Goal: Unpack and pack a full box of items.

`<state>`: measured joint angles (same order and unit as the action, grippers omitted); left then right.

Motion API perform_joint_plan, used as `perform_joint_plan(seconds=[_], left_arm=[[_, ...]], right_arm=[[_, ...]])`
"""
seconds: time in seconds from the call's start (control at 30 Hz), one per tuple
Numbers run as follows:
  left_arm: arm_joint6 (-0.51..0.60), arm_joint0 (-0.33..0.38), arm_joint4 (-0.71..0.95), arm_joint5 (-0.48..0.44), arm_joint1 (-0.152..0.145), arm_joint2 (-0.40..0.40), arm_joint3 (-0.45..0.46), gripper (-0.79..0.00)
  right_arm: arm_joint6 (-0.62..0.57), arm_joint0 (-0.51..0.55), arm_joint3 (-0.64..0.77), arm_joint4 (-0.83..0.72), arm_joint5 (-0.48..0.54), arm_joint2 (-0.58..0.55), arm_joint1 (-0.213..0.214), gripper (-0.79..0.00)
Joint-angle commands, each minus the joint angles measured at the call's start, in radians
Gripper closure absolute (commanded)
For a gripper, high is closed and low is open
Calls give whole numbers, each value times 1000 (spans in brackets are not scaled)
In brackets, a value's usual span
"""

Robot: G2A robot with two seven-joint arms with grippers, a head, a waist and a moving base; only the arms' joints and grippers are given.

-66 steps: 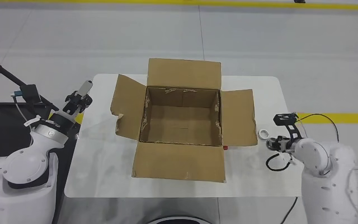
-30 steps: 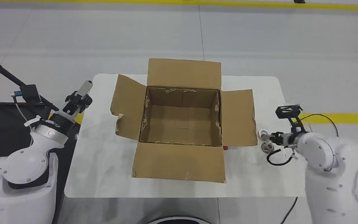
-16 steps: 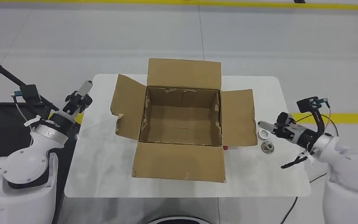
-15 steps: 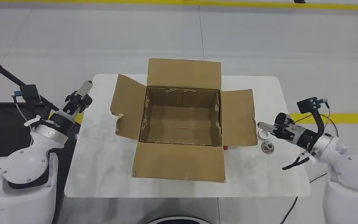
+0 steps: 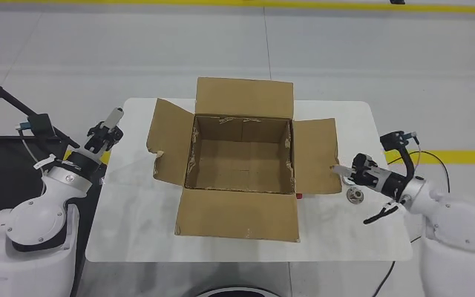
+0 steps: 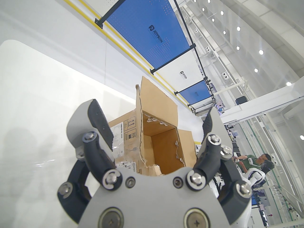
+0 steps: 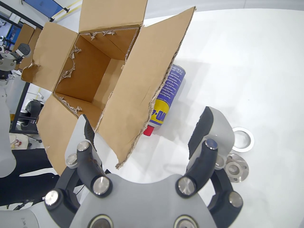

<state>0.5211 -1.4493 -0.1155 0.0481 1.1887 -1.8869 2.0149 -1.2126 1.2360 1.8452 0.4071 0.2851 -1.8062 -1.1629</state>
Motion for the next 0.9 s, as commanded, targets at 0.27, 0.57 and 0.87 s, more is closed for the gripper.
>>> perform_joint_plan(seconds=[0.27, 0.57, 0.87], left_arm=[[-29, 2, -9, 20, -1, 14, -3, -785], [-29, 2, -9, 20, -1, 14, -3, -785], [-29, 2, -9, 20, -1, 14, -3, -785]], right_arm=[[-29, -61, -66, -21, -4, 85, 18, -785], [-23, -109, -116, -50, 6, 168, 28, -785], [-4, -138, -121, -43, -10, 234, 37, -785]])
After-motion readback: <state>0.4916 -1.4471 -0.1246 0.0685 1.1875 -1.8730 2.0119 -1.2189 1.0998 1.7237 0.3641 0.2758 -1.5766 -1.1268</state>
